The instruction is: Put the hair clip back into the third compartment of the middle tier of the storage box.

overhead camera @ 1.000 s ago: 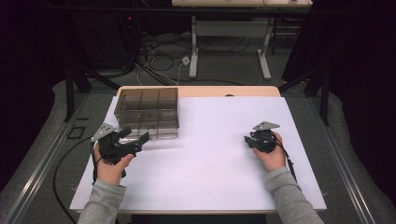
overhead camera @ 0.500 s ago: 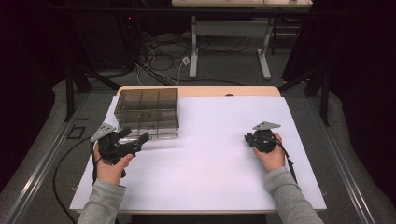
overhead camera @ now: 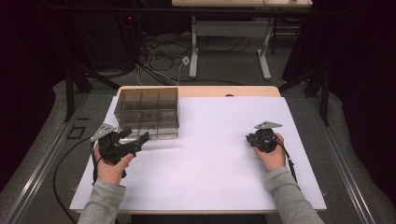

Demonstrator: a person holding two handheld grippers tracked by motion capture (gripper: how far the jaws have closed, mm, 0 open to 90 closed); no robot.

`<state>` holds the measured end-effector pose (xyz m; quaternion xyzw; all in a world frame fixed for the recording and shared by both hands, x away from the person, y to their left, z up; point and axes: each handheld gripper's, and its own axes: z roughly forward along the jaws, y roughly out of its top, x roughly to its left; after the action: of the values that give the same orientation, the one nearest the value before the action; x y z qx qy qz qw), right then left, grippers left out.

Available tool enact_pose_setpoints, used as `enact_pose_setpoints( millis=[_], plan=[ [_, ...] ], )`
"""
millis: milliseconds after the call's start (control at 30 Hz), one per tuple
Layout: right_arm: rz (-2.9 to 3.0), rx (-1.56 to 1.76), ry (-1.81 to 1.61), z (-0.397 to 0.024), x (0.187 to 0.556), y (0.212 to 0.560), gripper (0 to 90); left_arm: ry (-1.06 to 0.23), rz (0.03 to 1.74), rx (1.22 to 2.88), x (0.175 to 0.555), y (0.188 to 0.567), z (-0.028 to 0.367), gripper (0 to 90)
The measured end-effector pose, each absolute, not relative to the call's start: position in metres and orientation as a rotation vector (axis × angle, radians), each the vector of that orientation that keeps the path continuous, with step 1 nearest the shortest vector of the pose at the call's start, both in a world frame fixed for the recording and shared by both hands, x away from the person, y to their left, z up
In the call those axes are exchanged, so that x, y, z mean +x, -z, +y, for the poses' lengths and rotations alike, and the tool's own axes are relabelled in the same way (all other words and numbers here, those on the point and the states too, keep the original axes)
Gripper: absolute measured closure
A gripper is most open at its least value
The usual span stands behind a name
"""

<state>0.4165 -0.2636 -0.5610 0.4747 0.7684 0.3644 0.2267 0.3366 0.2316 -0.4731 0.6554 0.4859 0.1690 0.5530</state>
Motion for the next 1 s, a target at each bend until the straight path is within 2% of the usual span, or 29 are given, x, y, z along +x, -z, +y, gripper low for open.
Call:
enact_pose_setpoints(
  millis=[400, 600, 1000],
  plan=[
    [2.054, 1.352, -1.084, -0.264, 0.406, 0.541, 79.6, -0.411, 1.167, 1.565, 0.338, 0.474, 0.230, 13.6],
    [2.037, 1.351, -1.102, -0.264, 0.401, 0.531, 79.6, -0.403, 1.146, 1.581, 0.338, 0.474, 0.230, 8.3],
    [2.033, 1.368, -1.147, -0.263, 0.395, 0.515, 79.7, -0.426, 1.117, 1.615, 0.337, 0.473, 0.229, 4.2]
  ],
)
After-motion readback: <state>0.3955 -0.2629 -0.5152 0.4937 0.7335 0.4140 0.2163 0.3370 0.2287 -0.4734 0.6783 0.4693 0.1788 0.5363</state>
